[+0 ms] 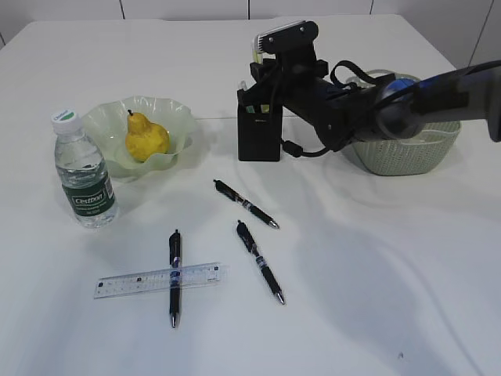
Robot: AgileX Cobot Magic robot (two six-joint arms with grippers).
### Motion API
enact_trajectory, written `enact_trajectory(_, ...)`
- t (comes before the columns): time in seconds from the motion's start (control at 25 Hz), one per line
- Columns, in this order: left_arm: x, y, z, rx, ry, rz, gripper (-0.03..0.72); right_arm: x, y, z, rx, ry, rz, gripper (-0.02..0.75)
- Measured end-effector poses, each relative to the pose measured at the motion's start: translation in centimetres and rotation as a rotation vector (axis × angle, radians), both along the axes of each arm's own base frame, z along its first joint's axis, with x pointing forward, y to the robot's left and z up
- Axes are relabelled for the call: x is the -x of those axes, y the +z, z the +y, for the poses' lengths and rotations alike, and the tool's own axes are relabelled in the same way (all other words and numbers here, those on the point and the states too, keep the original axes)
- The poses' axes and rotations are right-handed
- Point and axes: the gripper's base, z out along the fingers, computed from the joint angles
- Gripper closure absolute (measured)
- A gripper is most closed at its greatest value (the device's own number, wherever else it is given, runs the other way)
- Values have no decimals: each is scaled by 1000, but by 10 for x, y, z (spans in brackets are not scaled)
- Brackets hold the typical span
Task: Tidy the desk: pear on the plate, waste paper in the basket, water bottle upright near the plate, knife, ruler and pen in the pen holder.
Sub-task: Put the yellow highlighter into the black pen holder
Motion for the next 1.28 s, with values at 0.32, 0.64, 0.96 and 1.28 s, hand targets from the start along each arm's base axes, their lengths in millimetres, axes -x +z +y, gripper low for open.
enact_trajectory(0.32,-5,-5,-1,-5,0,25,286,-1,-12,0,8,1,19,566)
enact_trajectory(0.64,-11,-13,-2,-12,2,68,287,-1,-12,0,9,2,16,566)
enact_trajectory(0.96,-11,-13,-2,-11,2,69,287,-1,-12,0,9,2,16,566)
enact_trajectory(1.28,-11,-13,-2,-11,3,70,286,-1,-12,0,8,2,14,566)
